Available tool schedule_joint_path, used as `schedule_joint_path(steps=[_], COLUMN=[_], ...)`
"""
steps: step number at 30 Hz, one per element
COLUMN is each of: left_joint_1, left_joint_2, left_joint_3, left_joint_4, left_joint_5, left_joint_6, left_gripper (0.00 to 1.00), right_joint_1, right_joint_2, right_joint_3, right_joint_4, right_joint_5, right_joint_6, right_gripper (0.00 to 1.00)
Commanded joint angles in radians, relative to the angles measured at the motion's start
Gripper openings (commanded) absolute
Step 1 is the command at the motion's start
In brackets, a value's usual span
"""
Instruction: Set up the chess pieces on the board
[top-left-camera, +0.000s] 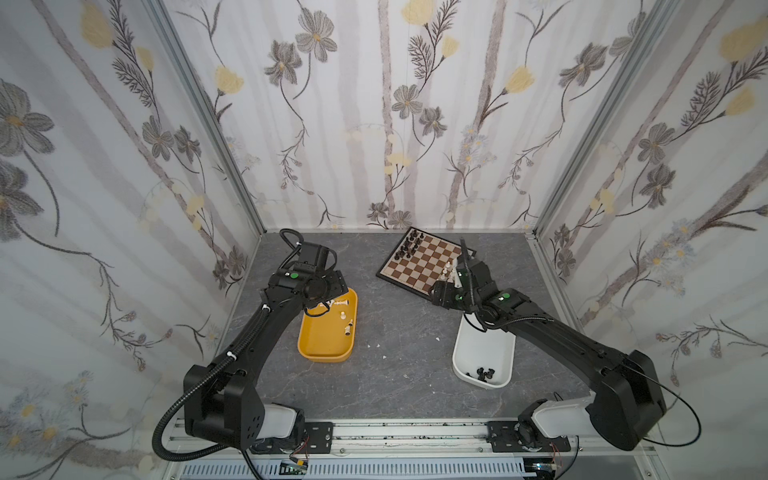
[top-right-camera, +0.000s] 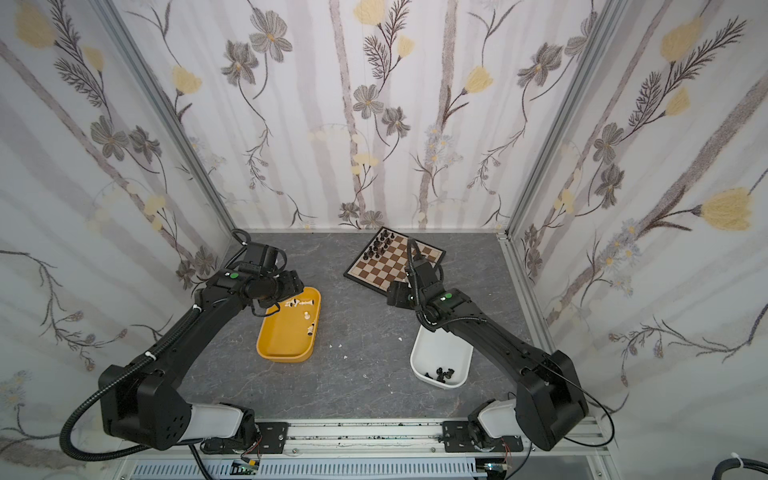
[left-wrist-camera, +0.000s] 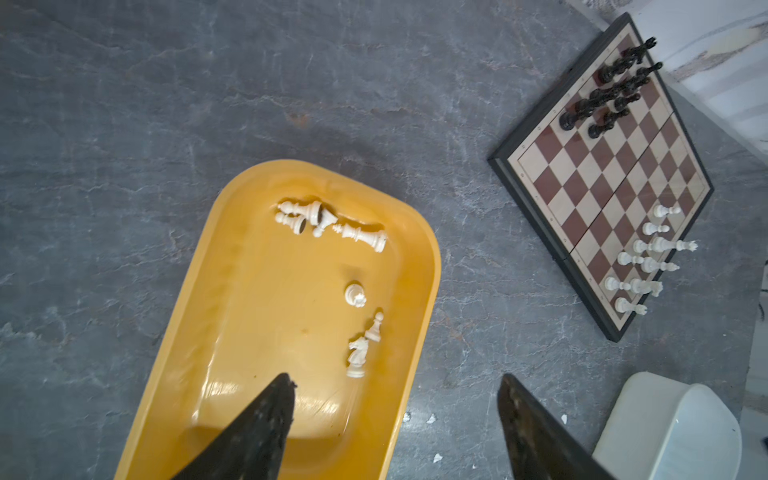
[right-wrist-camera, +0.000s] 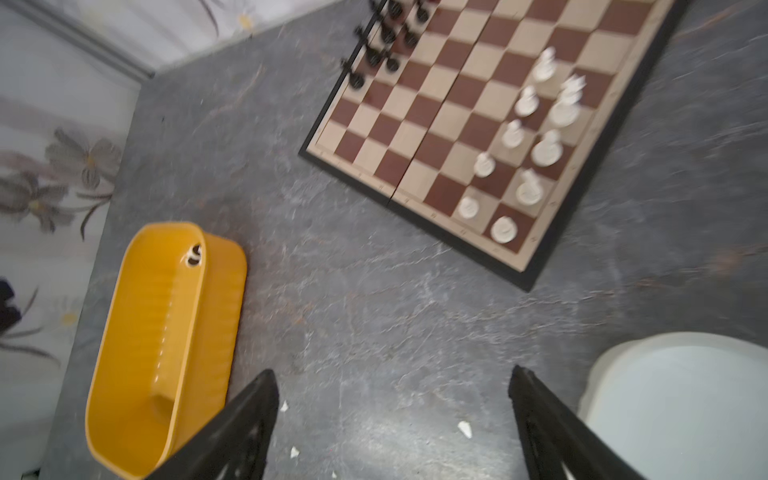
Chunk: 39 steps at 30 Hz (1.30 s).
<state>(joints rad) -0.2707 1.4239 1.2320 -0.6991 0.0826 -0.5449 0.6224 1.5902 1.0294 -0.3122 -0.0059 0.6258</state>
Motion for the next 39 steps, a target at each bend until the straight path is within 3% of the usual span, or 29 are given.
schedule_joint_path(steps=[1, 4, 11, 18, 21, 25, 31, 39], left_joint_1=[-0.019, -0.033, -0.043, -0.044, -0.043, -0.042, -0.037, -0.028], left_joint_2=[0.082, 0.189, 0.433, 0.669, 0.792, 0.978, 1.218, 1.311], left_joint_3=[0.071, 0.162, 0.379, 0.610, 0.750, 0.996, 1.338, 1.360], left_joint_4=[0.068, 0.067, 0.061, 0.034, 0.009, -0.051, -0.125, -0.016], left_joint_5=[0.057, 0.085, 0.167, 0.256, 0.279, 0.299, 0.311, 0.385], left_joint_6=[0.020, 0.033, 0.058, 0.076, 0.094, 0.121, 0.130, 0.129], left_gripper=[0.94, 1.00, 1.00, 0.93, 0.88, 0.87, 0.82, 0.74], right_joint_1=[0.048, 0.069, 0.051, -0.014, -0.104, -0.210, -0.318, -0.405], right_joint_2=[0.070, 0.092, 0.033, -0.023, -0.051, -0.044, 0.118, 0.322], right_joint_3=[-0.032, -0.094, -0.250, -0.317, -0.327, -0.232, -0.061, 0.097], right_joint_4=[0.099, 0.146, 0.169, 0.152, 0.185, 0.228, 0.284, 0.375], right_joint_5=[-0.086, -0.103, -0.051, -0.013, -0.039, -0.072, -0.106, -0.136], right_joint_6=[0.063, 0.127, 0.238, 0.256, 0.234, 0.169, 0.151, 0.160], right_gripper=[0.90, 0.93, 0.98, 0.98, 0.96, 0.88, 0.76, 0.62])
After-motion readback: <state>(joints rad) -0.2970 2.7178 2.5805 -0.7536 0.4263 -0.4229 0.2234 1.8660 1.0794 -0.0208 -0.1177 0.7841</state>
